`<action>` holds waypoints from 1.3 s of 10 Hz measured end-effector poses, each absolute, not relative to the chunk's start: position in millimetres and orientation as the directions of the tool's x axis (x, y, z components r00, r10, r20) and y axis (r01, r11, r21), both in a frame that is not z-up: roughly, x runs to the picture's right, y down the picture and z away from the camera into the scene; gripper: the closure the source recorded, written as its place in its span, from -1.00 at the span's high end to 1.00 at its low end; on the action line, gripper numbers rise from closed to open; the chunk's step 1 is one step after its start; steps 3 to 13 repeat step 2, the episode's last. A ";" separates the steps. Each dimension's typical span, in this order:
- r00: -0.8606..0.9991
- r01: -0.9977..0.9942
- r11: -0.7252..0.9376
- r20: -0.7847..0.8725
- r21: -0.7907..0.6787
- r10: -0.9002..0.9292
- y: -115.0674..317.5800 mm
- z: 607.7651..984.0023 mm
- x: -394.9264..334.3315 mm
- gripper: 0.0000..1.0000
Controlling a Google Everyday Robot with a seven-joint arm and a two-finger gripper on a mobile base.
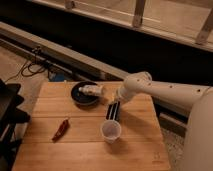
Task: Place the eraser on the white sponge
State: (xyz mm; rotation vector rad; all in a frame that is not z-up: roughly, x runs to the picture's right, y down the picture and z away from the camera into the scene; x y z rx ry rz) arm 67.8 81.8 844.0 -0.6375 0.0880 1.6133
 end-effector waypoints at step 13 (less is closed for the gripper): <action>-0.005 -0.948 -0.136 -0.412 -0.288 0.911 70.9 833.9 72.7 0.46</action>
